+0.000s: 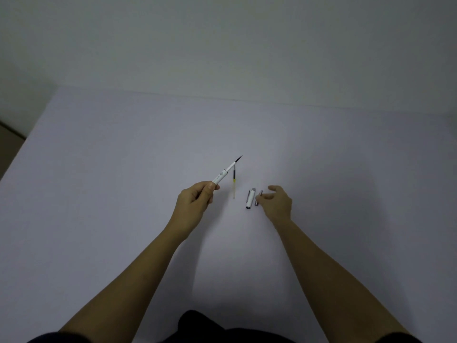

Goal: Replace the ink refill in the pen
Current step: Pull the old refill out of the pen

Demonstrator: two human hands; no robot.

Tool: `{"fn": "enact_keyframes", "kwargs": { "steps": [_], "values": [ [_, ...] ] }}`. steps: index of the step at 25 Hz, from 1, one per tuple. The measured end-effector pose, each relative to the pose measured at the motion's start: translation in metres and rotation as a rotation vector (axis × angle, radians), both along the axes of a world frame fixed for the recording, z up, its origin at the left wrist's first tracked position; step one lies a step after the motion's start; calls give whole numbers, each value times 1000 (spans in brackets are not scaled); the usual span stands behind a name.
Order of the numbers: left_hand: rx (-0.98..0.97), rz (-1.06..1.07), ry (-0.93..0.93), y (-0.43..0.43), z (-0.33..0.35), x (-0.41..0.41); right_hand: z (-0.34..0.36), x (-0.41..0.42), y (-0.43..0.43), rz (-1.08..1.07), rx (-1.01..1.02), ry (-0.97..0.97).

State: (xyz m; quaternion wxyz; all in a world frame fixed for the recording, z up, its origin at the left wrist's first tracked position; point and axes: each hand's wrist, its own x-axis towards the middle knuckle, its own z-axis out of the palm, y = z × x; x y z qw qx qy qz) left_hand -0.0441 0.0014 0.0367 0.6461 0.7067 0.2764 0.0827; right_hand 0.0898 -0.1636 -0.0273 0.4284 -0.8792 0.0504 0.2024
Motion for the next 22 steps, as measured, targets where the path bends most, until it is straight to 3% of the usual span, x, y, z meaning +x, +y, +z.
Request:
{"fn": "enact_keyframes", "kwargs": {
  "steps": [7, 10, 14, 18, 22],
  "values": [
    [-12, 4, 8, -2, -6, 6, 7, 9, 2, 50, -20, -131],
    [-18, 14, 16, -2, -9, 7, 20, 7, 15, 134, 146, -245],
    [56, 13, 59, -1, -17, 10, 39, 5, 42, 361, 496, 18],
    [116, 13, 117, -2, -24, 11, 46, 7, 52, 214, 703, 133],
    [161, -7, 143, 1, -28, 11, 47, 17, 55, 170, 735, 184]
  ]
}}
